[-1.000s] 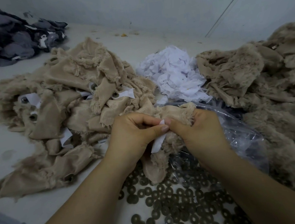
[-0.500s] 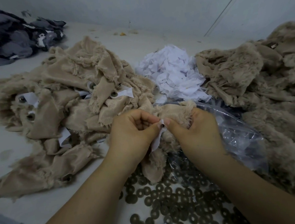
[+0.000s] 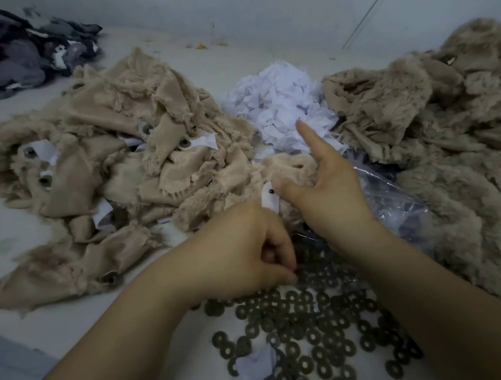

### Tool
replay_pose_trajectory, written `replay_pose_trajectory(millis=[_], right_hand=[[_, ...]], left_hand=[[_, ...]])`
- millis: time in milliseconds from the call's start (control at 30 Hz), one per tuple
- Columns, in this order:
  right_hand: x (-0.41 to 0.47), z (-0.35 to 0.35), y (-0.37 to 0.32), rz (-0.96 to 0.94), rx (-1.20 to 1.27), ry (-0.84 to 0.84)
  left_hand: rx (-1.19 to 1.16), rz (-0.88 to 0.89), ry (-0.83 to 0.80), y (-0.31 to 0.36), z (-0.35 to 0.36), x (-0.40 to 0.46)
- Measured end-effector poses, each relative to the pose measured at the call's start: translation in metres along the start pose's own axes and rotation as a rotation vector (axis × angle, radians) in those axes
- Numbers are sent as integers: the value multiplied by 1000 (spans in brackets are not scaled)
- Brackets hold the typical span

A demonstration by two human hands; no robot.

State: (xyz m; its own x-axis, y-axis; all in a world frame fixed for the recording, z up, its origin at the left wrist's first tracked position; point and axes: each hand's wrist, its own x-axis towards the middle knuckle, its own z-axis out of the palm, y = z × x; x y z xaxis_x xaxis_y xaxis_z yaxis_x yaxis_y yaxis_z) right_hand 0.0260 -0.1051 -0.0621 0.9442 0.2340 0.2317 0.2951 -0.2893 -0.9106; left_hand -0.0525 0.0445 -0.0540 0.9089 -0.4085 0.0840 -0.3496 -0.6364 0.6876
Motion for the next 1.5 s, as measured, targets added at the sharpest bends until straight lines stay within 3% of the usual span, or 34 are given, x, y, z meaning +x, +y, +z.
replay_pose_trajectory(millis=[133,733,1067,1233,1500], right_hand=[[-2,2,0,5,28,-37],[3,4,4,-7,-72,-2],[2,4,3,33,-56,-13],[2,4,2,37,-67,-9],[2,3,2,35,-75,-10]], left_hand=[[133,-32,-134,1,7,-8],[478,34,-98,17,44,2],[428,22,9,25,44,-1],[443,-57,-87,20,48,2],[647,-56,-104,19,48,3]])
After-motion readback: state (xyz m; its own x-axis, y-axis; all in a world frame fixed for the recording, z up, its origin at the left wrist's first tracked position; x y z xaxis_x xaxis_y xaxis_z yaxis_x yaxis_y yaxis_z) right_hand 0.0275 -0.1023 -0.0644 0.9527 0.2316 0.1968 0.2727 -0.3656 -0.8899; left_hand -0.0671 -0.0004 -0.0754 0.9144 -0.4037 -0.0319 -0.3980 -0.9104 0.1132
